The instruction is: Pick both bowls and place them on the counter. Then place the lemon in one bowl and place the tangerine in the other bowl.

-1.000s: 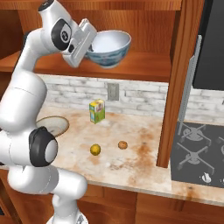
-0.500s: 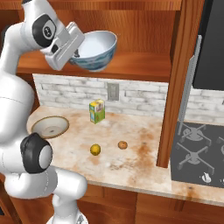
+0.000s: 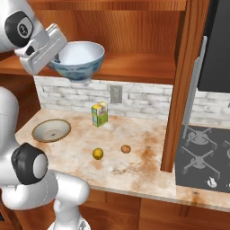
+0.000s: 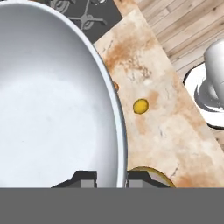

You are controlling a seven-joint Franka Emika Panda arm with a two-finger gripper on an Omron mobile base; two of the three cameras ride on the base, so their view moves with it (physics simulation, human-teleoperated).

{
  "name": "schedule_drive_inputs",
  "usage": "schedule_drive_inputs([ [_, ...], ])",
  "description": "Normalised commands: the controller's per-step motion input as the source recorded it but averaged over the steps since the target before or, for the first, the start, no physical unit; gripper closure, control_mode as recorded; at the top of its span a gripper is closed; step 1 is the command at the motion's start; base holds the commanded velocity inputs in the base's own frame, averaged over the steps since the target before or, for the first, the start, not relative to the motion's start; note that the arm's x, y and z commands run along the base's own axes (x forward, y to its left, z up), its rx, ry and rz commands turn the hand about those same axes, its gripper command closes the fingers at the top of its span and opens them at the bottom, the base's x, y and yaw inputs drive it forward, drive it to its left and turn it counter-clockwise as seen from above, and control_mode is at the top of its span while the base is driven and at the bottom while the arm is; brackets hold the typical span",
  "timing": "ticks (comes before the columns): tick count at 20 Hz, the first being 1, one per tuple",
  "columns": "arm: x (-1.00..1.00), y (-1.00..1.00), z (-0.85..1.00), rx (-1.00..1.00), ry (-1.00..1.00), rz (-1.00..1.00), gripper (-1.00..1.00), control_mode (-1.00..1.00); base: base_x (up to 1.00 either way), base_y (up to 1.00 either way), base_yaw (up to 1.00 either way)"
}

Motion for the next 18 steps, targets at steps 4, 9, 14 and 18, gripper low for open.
schedule_drive_inputs([
  [4,-0.3,0.51,-0.09,0.06,0.05,0.0,1.0,-1.0,0.0,0.0,0.0],
  [9,-0.16,0.5,-0.31,0.15,0.07,0.0,1.0,-1.0,0.0,0.0,0.0],
  [14,-0.06,0.46,-0.55,0.14,0.0,0.01,1.0,-1.0,0.0,0.0,0.0],
  [18,0.01,0.47,-0.74,0.01,0.01,0.06,1.0,-1.0,0.0,0.0,0.0],
])
